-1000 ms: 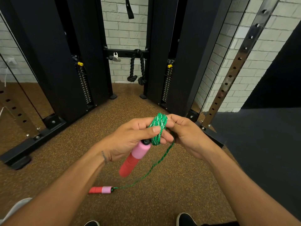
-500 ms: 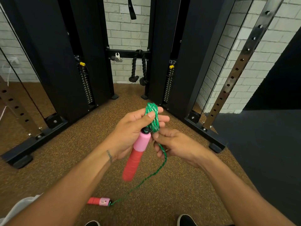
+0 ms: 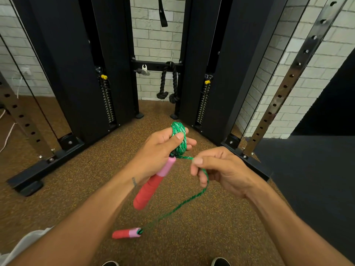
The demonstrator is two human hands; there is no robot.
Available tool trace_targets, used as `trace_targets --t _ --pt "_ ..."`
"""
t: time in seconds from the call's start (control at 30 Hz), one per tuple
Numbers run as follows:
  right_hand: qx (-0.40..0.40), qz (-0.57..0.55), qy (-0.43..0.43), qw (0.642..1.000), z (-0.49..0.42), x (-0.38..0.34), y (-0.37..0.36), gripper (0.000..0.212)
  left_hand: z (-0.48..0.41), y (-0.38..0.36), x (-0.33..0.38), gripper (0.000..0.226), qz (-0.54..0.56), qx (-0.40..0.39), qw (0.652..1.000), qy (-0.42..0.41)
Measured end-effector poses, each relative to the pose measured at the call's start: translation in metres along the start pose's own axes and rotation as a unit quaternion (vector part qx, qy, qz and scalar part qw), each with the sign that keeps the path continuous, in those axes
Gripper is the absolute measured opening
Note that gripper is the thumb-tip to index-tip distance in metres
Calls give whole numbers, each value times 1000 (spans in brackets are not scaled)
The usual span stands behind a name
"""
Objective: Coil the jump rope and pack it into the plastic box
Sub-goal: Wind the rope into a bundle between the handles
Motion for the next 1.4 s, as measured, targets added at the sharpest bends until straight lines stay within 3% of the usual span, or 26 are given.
trace_targets --t 0.17,0.33,0.4,0.53,0.9,1.23,1.4 --pt "22 -53 31 998 -1 -6 4 18 10 -4 -4 29 -238 -44 968 -64" --pt "113 -76 65 989 -3 -13 18 19 17 -15 -8 43 -86 -167 981 56" --pt "150 -49 75 985 -3 -14 21 19 19 -18 -5 53 -29 -206 976 65" --pt "180 -11 87 980 -5 -9 23 20 23 -22 -1 41 34 -252 966 57" --pt "152 31 6 988 -10 9 21 29 23 -26 -2 40 101 -242 962 74" --pt "122 80 -69 987 -11 25 16 21 16 -25 3 38 161 -123 978 49" --pt "25 124 -110 986 -6 28 1 20 9 -16 -2 34 106 -38 993 45"
Point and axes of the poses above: each hand's wrist, its own z-axis away from the middle knuckle, its own y-axis out of the back of the hand, x = y × z, the point moved 4 cm from there along -z, towards the middle knuckle, and after that the axes turned 14 degrees about x, right-handed, at the moved point
